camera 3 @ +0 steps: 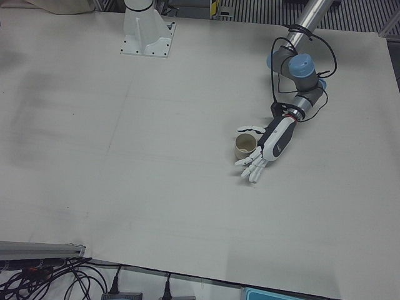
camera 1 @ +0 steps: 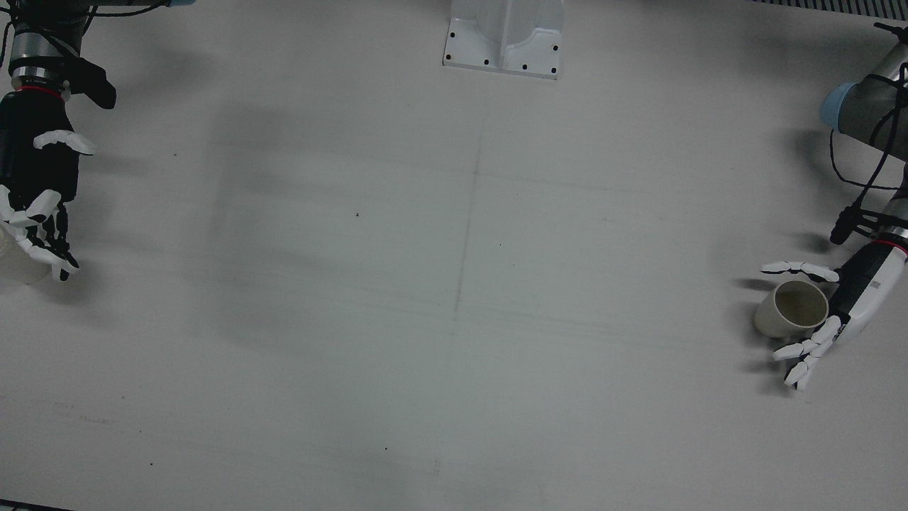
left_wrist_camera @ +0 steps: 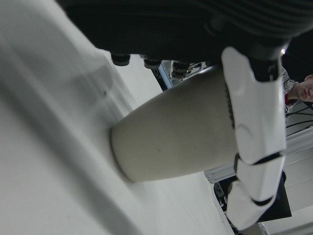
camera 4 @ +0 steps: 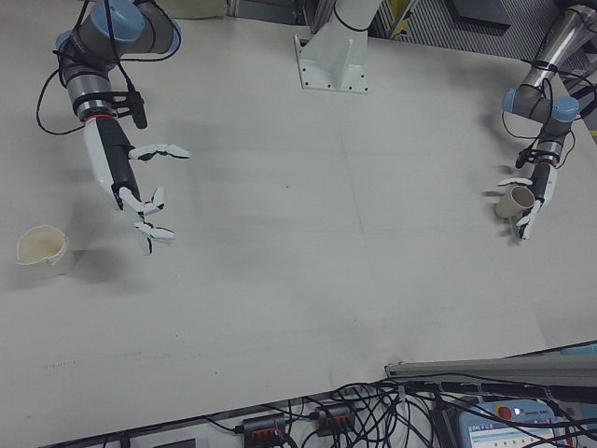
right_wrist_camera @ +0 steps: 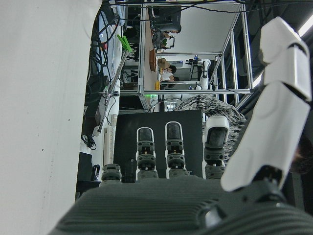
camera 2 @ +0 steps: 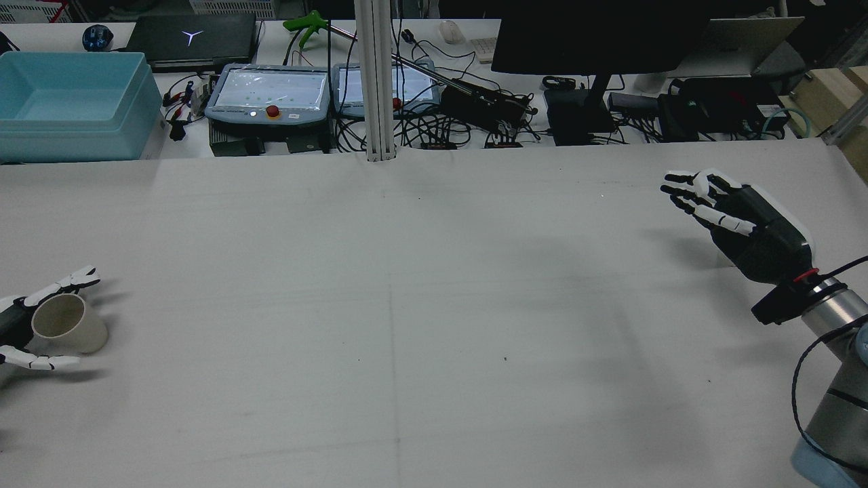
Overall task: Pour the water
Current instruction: 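Close the left hand fingers around the beige cup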
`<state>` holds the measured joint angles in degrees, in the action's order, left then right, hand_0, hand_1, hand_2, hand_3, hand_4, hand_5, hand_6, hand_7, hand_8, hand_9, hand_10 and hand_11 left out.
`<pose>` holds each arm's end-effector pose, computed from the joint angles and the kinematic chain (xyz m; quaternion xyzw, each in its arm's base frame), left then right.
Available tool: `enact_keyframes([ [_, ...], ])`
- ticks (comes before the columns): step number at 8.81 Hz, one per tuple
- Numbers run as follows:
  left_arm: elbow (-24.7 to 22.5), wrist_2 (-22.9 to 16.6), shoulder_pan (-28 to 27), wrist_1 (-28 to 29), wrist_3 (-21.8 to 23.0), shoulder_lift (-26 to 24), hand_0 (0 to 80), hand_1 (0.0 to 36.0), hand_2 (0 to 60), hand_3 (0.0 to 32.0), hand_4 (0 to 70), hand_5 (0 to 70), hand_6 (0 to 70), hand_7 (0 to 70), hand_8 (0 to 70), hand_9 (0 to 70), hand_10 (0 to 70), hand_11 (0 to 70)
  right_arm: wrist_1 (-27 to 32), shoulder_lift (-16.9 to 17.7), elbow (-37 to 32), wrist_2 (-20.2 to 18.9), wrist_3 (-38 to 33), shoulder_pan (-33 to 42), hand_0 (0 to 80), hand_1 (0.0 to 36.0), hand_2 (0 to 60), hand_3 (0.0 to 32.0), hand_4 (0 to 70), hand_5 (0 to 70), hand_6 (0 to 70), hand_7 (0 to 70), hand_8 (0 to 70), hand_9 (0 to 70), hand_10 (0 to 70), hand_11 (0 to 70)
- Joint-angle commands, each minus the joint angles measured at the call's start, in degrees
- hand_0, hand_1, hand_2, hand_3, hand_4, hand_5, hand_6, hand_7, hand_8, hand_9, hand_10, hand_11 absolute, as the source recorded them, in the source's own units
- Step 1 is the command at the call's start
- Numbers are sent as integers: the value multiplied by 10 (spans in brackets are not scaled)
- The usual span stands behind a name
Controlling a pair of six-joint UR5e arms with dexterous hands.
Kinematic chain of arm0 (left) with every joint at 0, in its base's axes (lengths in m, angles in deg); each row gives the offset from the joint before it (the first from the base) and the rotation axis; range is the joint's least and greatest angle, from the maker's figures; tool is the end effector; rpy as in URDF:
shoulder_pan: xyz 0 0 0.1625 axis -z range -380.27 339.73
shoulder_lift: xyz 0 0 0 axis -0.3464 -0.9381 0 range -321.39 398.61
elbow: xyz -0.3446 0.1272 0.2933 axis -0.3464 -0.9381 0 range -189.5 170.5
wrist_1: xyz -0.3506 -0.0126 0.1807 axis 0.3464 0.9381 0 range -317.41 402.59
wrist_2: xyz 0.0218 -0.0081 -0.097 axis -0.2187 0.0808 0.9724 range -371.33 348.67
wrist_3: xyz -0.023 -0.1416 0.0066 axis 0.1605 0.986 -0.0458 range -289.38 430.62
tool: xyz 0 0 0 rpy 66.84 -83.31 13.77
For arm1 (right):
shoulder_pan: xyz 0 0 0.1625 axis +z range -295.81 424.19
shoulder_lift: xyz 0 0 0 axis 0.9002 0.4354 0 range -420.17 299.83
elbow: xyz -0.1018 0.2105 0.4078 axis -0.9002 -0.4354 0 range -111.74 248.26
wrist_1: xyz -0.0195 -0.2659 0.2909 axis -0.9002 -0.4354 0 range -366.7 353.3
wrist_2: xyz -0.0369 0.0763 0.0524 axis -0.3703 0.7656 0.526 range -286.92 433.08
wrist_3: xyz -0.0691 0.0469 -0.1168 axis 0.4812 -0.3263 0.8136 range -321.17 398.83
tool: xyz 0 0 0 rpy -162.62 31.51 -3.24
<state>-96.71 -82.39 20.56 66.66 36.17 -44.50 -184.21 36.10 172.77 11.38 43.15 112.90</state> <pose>0.2350 -0.4409 0.7545 0.0001 0.7858 -0.5373 0.3062 -0.1515 -0.4778 0.6510 -0.0888 -0.7576 0.6433 0.0662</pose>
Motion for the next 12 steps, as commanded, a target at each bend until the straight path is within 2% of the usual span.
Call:
enact_keyframes([
  [1, -8, 3, -3, -17, 12, -14, 557, 221, 162, 48, 135, 187, 5, 93, 7, 4, 0, 3, 4, 10, 0, 1, 0, 0, 487, 151, 187, 0, 130, 700, 151, 270, 148, 201, 30, 55],
  [2, -8, 28, -3, -31, 28, -14, 580, 235, 148, 24, 134, 265, 13, 105, 11, 7, 0, 8, 4, 11, 1, 1, -1, 1, 487, 151, 186, 0, 124, 700, 149, 268, 148, 201, 32, 57],
  [3, -21, 50, -3, -74, 46, -18, 615, 248, 116, 0, 170, 512, 32, 120, 14, 10, 0, 15, 4, 13, 0, 1, -1, 1, 488, 151, 186, 0, 122, 700, 146, 264, 147, 199, 31, 56],
  [4, -28, 51, -3, -95, 46, -22, 728, 283, 102, 0, 230, 700, 54, 130, 16, 12, 0, 24, 4, 13, 0, 1, -1, 1, 490, 153, 184, 0, 118, 700, 145, 262, 145, 197, 31, 57],
  [5, -35, 51, -3, -115, 47, -29, 800, 315, 132, 0, 251, 700, 63, 146, 20, 15, 6, 38, 4, 14, 0, 4, -1, 1, 489, 153, 184, 0, 119, 700, 146, 262, 146, 199, 32, 59],
  [6, -45, 57, -2, -126, 47, -29, 800, 329, 134, 0, 291, 700, 75, 164, 25, 18, 12, 47, 4, 14, 1, 4, -1, 1, 488, 154, 186, 0, 124, 700, 147, 263, 145, 198, 33, 60],
  [7, -59, 57, 0, -140, 49, -29, 786, 294, 140, 0, 366, 700, 85, 177, 30, 21, 15, 45, 4, 14, 3, 4, -1, 1, 490, 154, 186, 0, 129, 700, 148, 263, 145, 197, 31, 57],
  [8, -66, 58, 0, -160, 70, -29, 671, 252, 139, 0, 454, 700, 95, 188, 32, 26, 17, 44, 4, 14, 3, 4, -1, 1, 491, 155, 186, 0, 125, 700, 147, 261, 144, 196, 30, 56],
  [9, -67, 60, 1, -177, 108, -29, 619, 231, 170, 0, 502, 700, 100, 194, 33, 30, 18, 41, 4, 15, 4, 4, -3, 2, 493, 158, 187, 0, 121, 700, 144, 259, 142, 193, 30, 55],
  [10, -74, 61, 2, -196, 137, -28, 631, 275, 311, 0, 512, 700, 103, 198, 36, 34, 21, 48, 5, 16, 5, 4, -5, 2, 492, 158, 186, 0, 119, 700, 143, 258, 142, 193, 30, 55],
  [11, -88, 61, 2, -212, 162, -24, 621, 317, 497, 0, 527, 700, 103, 204, 36, 34, 21, 49, 5, 19, 4, 4, -18, 4, 494, 159, 181, 0, 110, 700, 138, 252, 142, 192, 30, 57],
  [12, -104, 61, 4, -233, 187, -22, 621, 346, 600, 0, 549, 700, 106, 209, 38, 38, 21, 51, 14, 33, 1, 4, -23, 9, 492, 158, 179, 0, 101, 700, 135, 250, 141, 190, 32, 59],
])
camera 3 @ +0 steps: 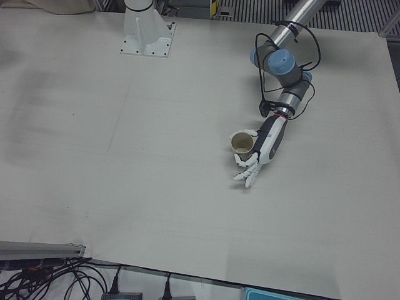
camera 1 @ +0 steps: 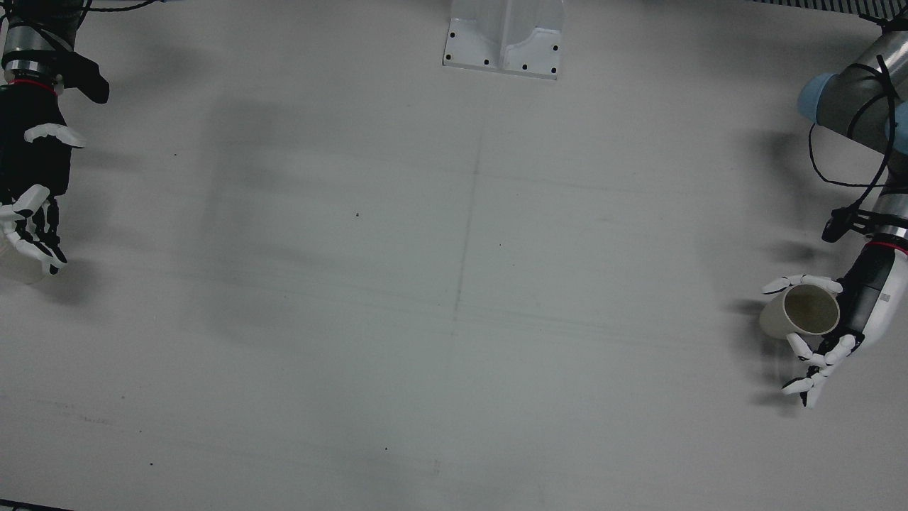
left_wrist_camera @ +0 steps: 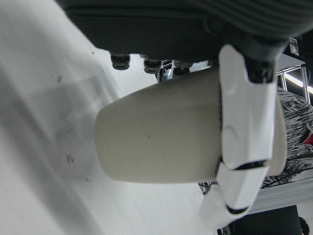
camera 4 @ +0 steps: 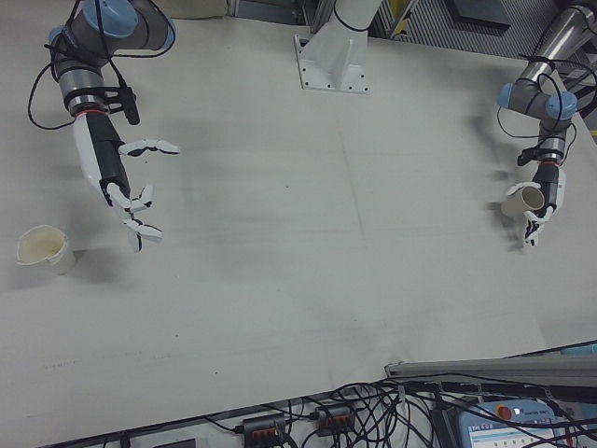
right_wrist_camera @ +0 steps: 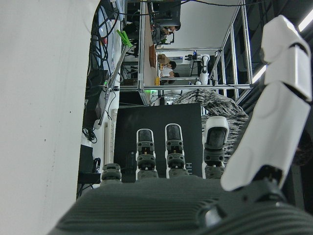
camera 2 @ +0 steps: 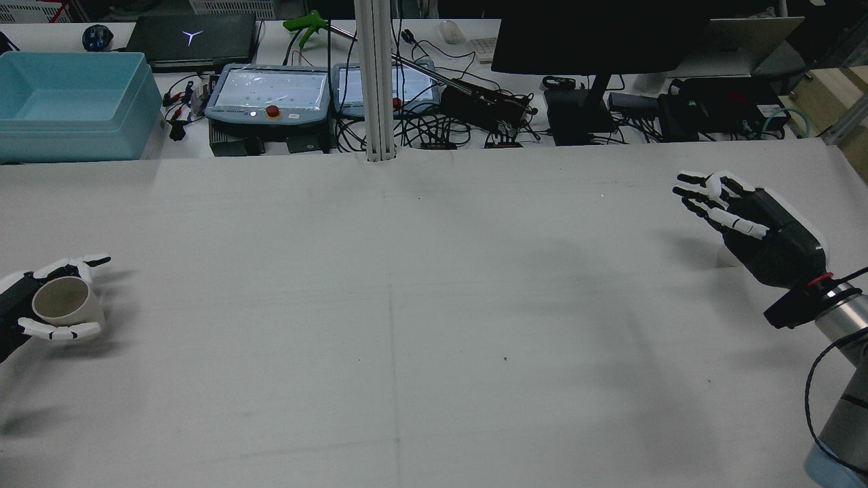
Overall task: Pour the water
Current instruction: 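Move the right hand toward the white cup on the table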
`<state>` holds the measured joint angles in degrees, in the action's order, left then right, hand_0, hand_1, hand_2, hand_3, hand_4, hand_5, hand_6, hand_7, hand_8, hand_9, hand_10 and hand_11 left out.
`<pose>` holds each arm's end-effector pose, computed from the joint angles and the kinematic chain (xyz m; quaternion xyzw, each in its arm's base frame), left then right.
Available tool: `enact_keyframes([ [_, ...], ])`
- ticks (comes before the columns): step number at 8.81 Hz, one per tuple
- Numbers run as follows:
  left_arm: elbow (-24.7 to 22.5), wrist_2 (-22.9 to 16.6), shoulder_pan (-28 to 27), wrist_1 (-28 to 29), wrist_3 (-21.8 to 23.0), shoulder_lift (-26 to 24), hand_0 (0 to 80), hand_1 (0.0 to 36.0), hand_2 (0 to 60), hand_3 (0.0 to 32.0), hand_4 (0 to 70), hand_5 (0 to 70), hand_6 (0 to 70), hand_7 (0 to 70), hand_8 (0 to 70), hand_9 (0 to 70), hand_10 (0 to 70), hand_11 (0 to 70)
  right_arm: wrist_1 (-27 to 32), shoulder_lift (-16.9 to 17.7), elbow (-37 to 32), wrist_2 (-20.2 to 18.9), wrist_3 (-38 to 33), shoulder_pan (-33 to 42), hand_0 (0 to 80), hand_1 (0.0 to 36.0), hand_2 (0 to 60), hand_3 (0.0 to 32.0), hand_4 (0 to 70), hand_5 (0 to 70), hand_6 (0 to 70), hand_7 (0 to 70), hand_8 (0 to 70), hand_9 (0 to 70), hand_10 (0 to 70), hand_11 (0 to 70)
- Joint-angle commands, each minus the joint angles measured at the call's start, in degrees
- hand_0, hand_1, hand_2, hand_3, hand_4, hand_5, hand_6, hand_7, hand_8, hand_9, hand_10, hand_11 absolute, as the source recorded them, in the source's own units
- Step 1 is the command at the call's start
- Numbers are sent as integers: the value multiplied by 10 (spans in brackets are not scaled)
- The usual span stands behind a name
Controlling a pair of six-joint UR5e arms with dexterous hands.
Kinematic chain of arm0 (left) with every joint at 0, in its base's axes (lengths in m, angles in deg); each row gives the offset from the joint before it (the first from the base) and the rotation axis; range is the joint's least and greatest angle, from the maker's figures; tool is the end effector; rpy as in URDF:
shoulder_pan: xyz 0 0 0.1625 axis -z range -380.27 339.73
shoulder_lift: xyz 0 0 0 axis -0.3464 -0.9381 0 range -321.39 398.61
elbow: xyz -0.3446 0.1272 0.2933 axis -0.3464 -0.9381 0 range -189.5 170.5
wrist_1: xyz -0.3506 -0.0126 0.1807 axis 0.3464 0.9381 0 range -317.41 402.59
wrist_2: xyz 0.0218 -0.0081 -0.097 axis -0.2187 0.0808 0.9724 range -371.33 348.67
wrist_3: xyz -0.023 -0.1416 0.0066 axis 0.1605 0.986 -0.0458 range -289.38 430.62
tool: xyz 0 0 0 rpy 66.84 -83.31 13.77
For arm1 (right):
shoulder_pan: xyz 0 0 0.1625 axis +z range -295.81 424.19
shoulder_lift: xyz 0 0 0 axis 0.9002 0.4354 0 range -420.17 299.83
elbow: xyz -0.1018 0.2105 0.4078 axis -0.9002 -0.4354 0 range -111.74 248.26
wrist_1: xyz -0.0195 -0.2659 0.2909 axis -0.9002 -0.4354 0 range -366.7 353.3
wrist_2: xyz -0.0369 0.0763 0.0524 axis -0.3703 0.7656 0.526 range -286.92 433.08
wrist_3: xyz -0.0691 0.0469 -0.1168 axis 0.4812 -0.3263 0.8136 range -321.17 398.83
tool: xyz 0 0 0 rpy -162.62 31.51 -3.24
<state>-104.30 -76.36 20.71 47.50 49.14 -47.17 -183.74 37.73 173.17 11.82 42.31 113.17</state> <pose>0.2321 -0.4586 0.7144 -0.0309 0.7365 -0.6285 0.2483 -0.1396 -0.4688 0.6593 -0.0876 -0.7537 0.6486 0.0599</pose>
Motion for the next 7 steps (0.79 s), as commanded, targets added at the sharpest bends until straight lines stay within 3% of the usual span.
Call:
enact_keyframes([
  [1, -35, 1, 3, -57, 91, 5, 626, 360, 600, 0, 563, 700, 109, 212, 41, 39, 24, 56, 44, 38, -11, -6, -14, 25, 493, 160, 175, 0, 91, 700, 133, 242, 141, 188, 34, 63],
  [2, -36, 1, 2, -69, 124, 5, 631, 360, 600, 0, 563, 700, 109, 210, 43, 40, 25, 59, 93, 55, -49, -17, -14, 72, 494, 159, 170, 0, 82, 700, 131, 232, 139, 184, 36, 65],
  [3, -43, 0, 2, -71, 132, 7, 638, 360, 600, 0, 558, 700, 108, 210, 42, 40, 22, 57, 146, 62, -103, -76, -10, 141, 496, 161, 173, 0, 96, 700, 140, 223, 131, 169, 32, 61],
  [5, -64, -4, 1, -79, 133, 11, 653, 360, 600, 0, 537, 700, 103, 205, 39, 38, 21, 55, 158, 71, -129, -187, 26, 258, 521, 195, 206, 0, 130, 700, 150, 211, 102, 128, 6, 26],
  [6, -75, -5, -2, -87, 134, 11, 668, 360, 600, 0, 547, 700, 106, 206, 40, 38, 22, 56, 158, 70, -136, -238, 57, 298, 532, 203, 193, 0, 125, 692, 138, 190, 89, 109, 0, 8],
  [7, -80, -6, -3, -93, 134, 11, 664, 360, 600, 0, 552, 700, 108, 208, 39, 38, 22, 56, 158, 63, -164, -247, 78, 303, 529, 195, 162, 0, 115, 626, 118, 159, 75, 90, 0, 0],
])
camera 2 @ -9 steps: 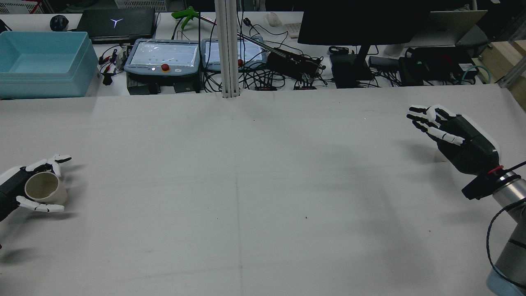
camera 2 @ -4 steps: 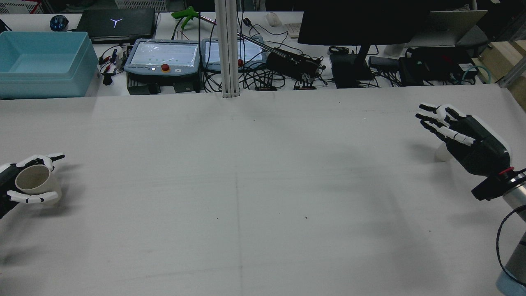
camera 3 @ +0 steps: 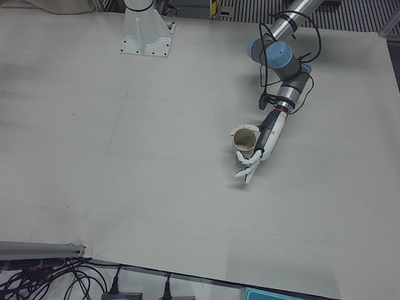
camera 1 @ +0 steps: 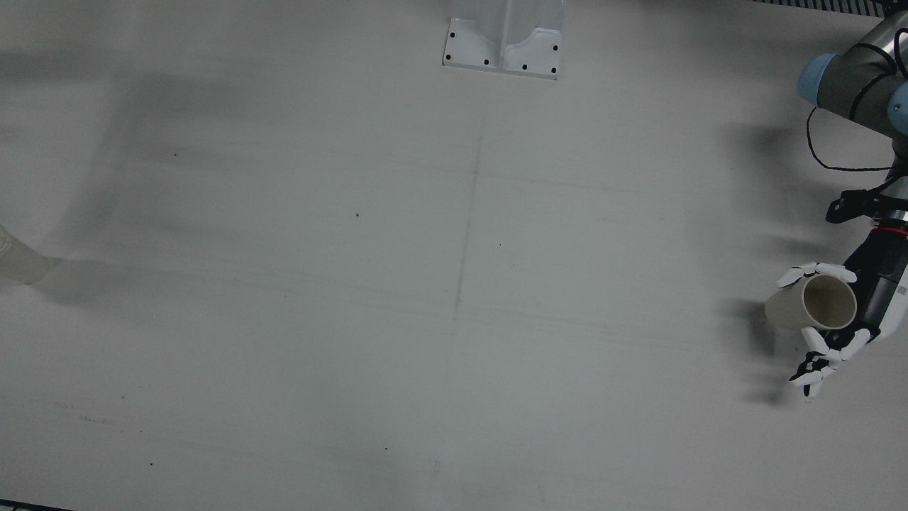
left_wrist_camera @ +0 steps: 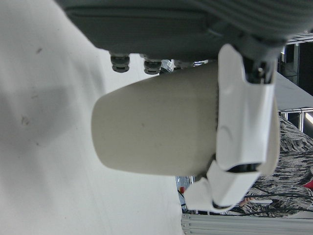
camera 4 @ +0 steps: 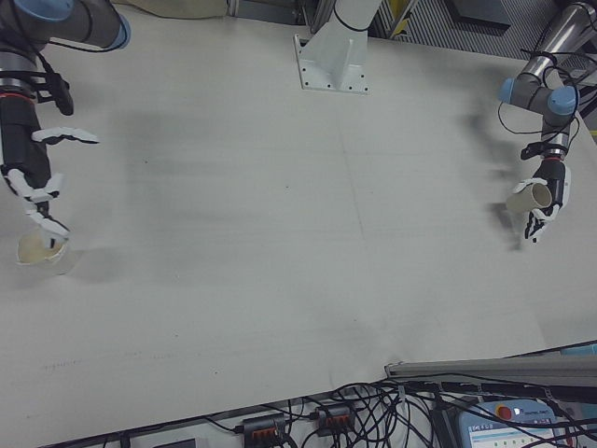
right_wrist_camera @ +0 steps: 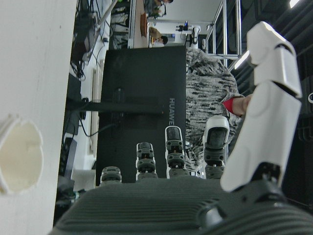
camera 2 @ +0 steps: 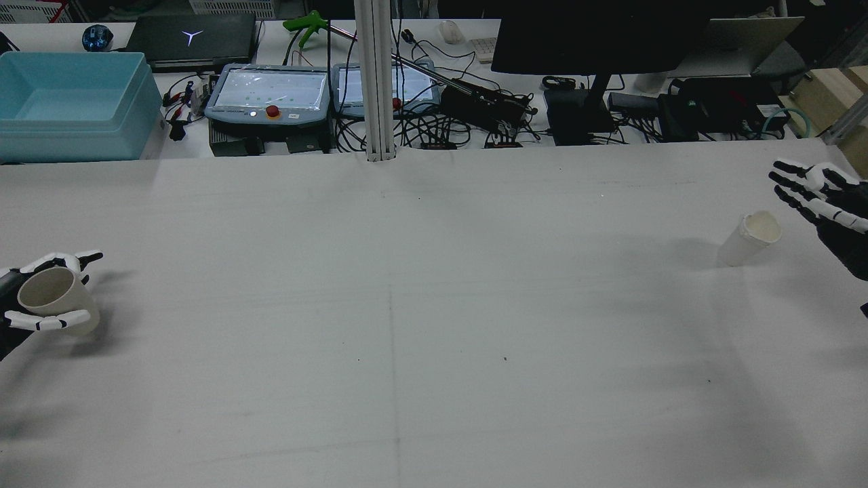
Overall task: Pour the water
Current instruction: 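Move the right hand toward the white cup on the table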
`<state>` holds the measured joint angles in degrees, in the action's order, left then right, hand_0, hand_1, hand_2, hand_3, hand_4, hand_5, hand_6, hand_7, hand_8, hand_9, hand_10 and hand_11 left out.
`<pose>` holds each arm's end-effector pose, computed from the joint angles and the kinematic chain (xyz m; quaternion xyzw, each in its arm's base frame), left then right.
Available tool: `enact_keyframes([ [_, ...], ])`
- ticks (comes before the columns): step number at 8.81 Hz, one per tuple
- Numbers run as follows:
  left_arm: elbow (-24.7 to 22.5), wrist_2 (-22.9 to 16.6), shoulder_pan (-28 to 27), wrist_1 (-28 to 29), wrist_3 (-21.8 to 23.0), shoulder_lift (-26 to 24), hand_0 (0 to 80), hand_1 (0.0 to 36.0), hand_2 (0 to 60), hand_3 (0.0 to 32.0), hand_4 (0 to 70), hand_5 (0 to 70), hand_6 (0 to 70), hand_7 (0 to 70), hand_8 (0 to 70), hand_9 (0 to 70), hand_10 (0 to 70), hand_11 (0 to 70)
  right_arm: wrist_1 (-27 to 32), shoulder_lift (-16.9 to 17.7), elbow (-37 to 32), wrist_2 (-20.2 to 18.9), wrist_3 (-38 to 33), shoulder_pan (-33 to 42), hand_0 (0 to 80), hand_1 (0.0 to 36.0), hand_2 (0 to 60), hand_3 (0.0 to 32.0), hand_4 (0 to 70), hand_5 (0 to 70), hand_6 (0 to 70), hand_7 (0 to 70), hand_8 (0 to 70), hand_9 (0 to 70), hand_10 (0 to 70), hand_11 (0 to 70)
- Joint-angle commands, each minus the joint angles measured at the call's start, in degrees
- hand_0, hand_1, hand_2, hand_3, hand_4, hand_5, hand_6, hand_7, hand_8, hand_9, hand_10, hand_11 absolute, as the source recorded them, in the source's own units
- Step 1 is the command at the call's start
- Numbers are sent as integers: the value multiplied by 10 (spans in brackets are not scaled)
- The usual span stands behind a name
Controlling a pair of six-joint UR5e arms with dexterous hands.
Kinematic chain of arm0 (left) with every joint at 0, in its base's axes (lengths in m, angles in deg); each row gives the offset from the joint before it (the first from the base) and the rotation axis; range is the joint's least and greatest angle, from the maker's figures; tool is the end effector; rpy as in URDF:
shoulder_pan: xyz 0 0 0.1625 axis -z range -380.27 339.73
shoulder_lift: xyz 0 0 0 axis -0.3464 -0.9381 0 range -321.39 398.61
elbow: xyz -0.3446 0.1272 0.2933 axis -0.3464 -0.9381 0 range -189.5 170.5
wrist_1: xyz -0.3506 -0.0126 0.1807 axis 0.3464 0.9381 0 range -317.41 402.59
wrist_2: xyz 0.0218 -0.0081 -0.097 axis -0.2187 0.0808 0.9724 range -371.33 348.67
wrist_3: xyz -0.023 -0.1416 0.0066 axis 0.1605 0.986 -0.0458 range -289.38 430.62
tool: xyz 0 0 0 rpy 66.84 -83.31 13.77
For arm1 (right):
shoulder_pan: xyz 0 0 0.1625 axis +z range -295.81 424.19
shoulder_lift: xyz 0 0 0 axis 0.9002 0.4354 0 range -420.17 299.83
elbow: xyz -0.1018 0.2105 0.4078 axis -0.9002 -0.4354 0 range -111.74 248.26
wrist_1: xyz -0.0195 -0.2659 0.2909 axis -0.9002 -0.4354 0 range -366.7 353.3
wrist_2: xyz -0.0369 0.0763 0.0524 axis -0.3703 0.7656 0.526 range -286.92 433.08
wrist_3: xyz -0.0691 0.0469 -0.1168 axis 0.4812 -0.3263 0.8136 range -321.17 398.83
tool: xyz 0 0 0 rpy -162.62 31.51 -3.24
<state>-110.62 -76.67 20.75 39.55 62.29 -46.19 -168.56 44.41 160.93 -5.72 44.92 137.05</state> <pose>0.2218 -0.4492 0.6854 -0.1080 0.7150 -0.6650 0.1871 0.0374 -0.4258 0.7780 -0.0065 -0.7437 0.6656 0.0626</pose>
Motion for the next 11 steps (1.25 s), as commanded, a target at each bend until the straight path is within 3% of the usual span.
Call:
enact_keyframes([
  [1, -17, -4, -4, -17, 7, 1, 681, 360, 600, 0, 552, 700, 109, 210, 40, 39, 22, 55, 8, -21, -93, -73, 58, 61, 522, 181, 124, 0, 102, 600, 101, 130, 63, 71, 0, 0],
  [2, -16, -4, -6, -25, 20, 1, 696, 360, 600, 0, 546, 700, 110, 209, 40, 38, 19, 52, 8, -39, -148, -73, 61, 45, 514, 164, 74, 0, 71, 581, 79, 101, 52, 55, 0, 0],
  [3, -17, -4, -6, -26, 23, 1, 702, 360, 600, 0, 541, 700, 107, 207, 39, 37, 18, 50, 24, -47, -190, -73, 75, 36, 499, 141, 14, 0, 20, 466, 48, 60, 32, 26, 0, 0],
  [4, -16, -4, -6, -27, 23, 1, 677, 360, 600, 0, 521, 700, 100, 198, 35, 31, 16, 46, 55, -47, -217, -73, 79, 40, 492, 134, 1, 198, 0, 286, 5, 43, 23, 3, 0, 0],
  [5, -16, -3, -7, -27, 23, 1, 671, 360, 598, 0, 518, 700, 97, 195, 34, 31, 14, 43, 61, -47, -225, -74, 80, 45, 489, 137, 5, 94, 0, 347, 3, 58, 24, 15, 0, 0],
  [6, -16, -2, -8, -27, 22, 1, 673, 360, 593, 0, 516, 700, 98, 196, 34, 31, 14, 44, 60, -47, -238, -73, 81, 30, 490, 139, 14, 6, 0, 453, 15, 79, 27, 32, 0, 0],
  [7, -17, -1, -8, -27, 22, 1, 673, 360, 593, 0, 512, 700, 99, 196, 35, 31, 16, 47, 59, -54, -247, -73, 96, 22, 488, 139, 22, 0, 0, 497, 21, 88, 29, 40, 0, 0],
  [8, -16, 0, -8, -27, 23, 1, 673, 360, 594, 0, 509, 700, 100, 197, 36, 32, 18, 49, 54, -77, -248, -73, 113, 19, 489, 150, 71, 26, 0, 515, 18, 99, 25, 40, 0, 0],
  [10, -15, 2, -8, -27, 22, 1, 655, 360, 588, 0, 502, 700, 98, 193, 36, 33, 19, 50, 30, -87, -249, -72, 119, 7, 501, 172, 116, 0, 1, 584, 30, 124, 29, 52, 0, 0],
  [11, -15, 4, -8, -26, 22, 1, 637, 356, 589, 0, 497, 700, 97, 191, 35, 32, 20, 51, 14, -93, -249, -72, 130, 8, 502, 173, 124, 16, 20, 596, 37, 135, 31, 56, 0, 0],
])
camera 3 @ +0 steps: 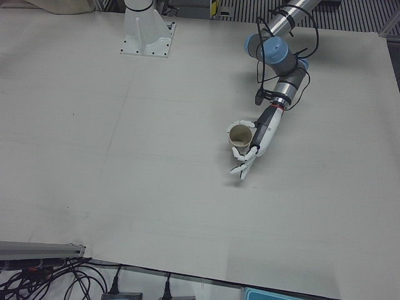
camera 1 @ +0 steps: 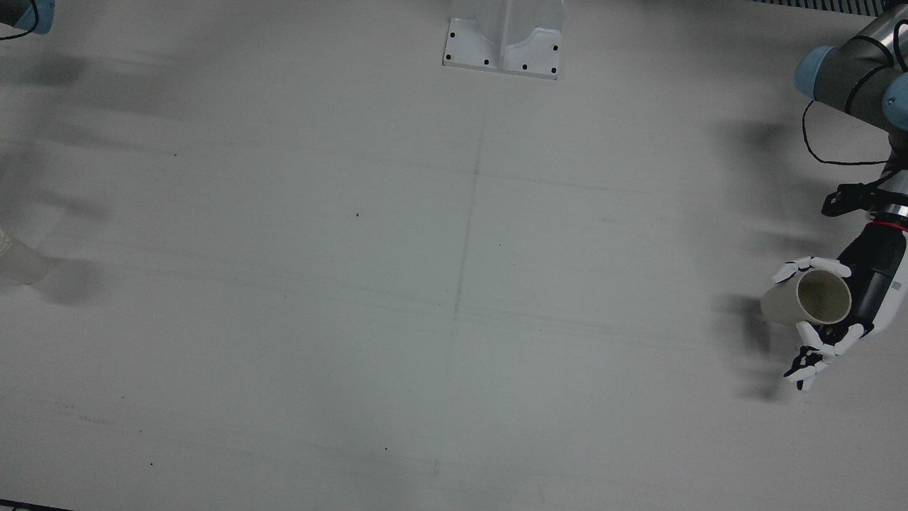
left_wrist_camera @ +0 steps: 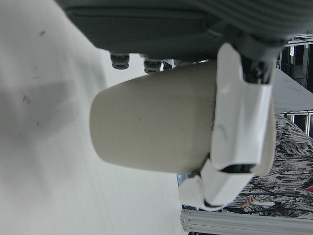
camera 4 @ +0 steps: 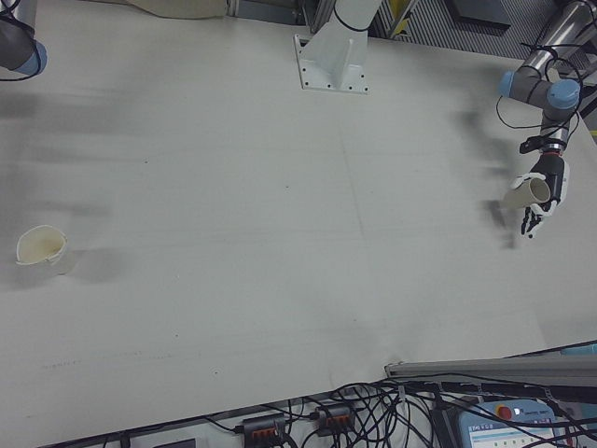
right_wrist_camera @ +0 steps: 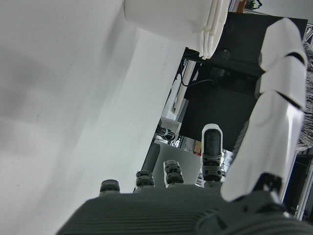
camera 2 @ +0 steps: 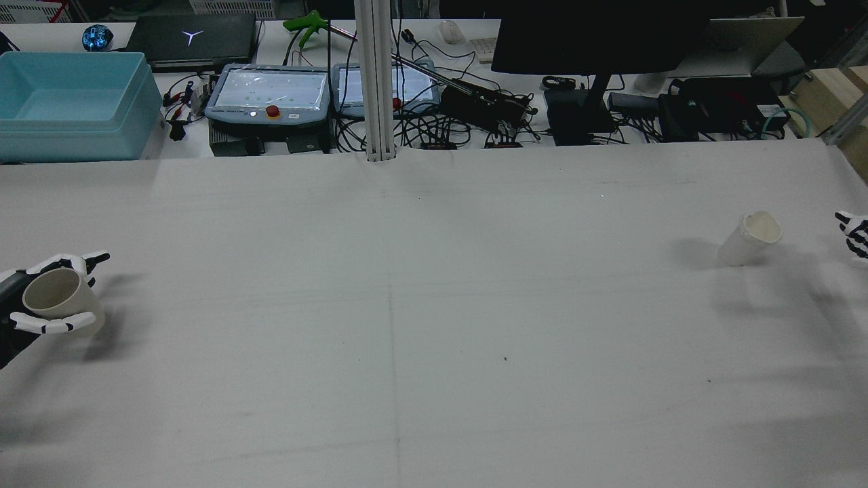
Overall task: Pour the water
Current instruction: 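Move the right hand toward the white cup on the table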
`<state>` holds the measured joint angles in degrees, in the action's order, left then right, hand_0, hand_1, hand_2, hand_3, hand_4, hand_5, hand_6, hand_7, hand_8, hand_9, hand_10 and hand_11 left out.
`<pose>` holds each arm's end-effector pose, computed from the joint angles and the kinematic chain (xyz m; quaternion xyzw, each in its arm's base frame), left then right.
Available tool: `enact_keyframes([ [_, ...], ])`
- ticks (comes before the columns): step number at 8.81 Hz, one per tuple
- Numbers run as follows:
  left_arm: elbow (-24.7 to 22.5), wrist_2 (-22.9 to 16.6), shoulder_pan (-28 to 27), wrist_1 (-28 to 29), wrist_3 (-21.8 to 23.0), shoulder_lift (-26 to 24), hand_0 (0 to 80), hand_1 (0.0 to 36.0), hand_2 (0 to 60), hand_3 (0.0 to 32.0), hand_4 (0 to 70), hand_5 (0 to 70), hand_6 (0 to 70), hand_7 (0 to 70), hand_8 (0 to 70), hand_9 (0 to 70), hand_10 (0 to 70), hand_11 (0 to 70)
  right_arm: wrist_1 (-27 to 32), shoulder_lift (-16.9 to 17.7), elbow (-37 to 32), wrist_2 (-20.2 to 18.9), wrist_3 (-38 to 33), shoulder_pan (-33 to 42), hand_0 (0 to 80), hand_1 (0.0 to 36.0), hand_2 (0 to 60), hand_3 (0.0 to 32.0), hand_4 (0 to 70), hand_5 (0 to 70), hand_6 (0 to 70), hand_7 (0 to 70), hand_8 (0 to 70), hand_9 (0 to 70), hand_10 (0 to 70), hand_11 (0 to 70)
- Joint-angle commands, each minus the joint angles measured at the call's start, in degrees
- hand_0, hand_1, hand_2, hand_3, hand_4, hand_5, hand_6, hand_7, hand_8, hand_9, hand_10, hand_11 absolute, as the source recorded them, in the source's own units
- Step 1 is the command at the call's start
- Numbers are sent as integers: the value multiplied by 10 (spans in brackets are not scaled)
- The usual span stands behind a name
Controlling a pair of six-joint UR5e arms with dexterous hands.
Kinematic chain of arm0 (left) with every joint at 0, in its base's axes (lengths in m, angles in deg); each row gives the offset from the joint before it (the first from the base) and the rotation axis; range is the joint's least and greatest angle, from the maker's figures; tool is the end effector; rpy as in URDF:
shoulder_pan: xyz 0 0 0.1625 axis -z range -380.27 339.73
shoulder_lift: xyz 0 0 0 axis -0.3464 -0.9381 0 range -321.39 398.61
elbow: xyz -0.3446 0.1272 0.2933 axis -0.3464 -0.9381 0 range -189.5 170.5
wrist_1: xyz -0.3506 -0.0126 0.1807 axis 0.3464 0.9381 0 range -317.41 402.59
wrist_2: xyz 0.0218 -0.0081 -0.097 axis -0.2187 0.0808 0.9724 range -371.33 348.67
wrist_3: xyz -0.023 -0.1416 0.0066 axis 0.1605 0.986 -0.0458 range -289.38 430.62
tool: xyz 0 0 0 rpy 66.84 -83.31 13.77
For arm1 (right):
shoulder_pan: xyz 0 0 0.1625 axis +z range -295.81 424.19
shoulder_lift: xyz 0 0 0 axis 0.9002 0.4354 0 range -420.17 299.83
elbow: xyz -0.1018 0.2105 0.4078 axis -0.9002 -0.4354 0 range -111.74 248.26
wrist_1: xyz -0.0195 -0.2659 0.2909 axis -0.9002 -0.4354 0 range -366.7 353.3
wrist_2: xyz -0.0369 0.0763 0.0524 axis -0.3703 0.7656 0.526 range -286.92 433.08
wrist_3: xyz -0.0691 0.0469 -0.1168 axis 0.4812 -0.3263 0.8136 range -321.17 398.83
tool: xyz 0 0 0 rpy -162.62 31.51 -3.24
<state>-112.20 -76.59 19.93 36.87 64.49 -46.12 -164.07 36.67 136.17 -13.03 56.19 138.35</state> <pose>0.2253 -0.4437 0.6783 -0.1222 0.7061 -0.6729 0.1833 0.0283 -0.4243 0.9238 0.0341 -0.6663 0.7200 0.1910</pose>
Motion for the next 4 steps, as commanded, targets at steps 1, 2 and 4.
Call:
enact_keyframes([
  [1, 1, 2, 0, 1, 0, 0, 638, 355, 589, 0, 498, 700, 98, 191, 36, 34, 21, 52, -40, -17, -2, 1, 31, -6, 500, 170, 120, 22, 17, 592, 34, 133, 32, 54, 0, 0],
  [2, 3, 3, 0, 2, 0, 0, 635, 355, 589, 0, 501, 700, 99, 191, 36, 34, 21, 53, -65, -35, -2, 1, 40, -12, 498, 169, 116, 26, 10, 586, 32, 131, 33, 54, 0, 0],
  [4, 7, 4, 0, 4, 0, 0, 626, 348, 588, 0, 503, 700, 101, 191, 37, 35, 23, 54, -121, -72, -2, 1, 42, -28, 495, 168, 127, 74, 0, 540, 34, 140, 32, 56, 0, 0],
])
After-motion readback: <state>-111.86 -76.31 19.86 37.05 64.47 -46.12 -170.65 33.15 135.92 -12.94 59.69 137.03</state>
